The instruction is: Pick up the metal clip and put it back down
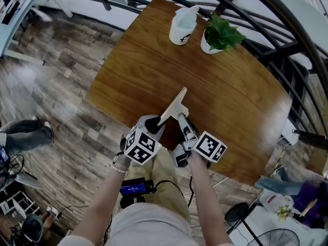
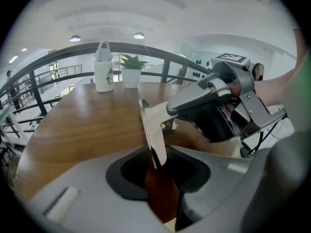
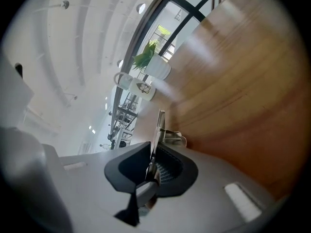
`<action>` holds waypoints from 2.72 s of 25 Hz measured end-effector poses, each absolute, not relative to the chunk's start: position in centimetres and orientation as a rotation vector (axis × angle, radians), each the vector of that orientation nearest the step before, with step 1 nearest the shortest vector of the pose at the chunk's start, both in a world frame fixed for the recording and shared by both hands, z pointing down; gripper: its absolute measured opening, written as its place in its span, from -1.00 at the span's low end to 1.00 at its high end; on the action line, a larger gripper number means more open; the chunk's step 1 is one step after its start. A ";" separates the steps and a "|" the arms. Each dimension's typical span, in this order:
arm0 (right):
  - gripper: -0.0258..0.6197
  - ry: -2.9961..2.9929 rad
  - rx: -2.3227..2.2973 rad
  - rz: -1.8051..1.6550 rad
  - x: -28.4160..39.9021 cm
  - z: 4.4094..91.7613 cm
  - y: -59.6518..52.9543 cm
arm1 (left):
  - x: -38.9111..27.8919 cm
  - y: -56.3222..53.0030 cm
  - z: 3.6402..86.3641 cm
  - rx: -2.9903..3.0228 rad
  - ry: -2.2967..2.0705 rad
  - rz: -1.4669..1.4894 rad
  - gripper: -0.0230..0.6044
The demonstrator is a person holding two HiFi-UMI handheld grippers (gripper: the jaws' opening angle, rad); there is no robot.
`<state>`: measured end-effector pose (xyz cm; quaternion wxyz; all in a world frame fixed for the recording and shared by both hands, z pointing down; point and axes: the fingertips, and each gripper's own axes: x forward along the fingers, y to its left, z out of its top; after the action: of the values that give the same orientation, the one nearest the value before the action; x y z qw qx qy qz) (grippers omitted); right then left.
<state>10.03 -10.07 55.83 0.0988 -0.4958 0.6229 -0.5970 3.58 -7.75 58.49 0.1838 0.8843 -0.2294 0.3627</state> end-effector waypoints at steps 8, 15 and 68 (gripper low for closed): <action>-0.76 1.836 -1.492 -1.790 9.5 56.8 -9.7 | 4.0 -7.6 58.8 2.482 -0.621 1.013 -0.46; -0.74 1.852 -1.510 -1.760 9.5 57.0 -10.2 | 3.6 -7.4 58.8 2.482 -0.624 1.008 -0.37; -0.85 2.671 -1.902 -0.494 9.7 35.5 -4.1 | -1.2 -6.6 33.1 2.857 -0.951 0.367 -0.93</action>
<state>9.71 -4.08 35.49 -0.0871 -0.5713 0.8025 -0.1483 -1.18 -6.58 33.15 0.0541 0.9405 -0.3130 0.1208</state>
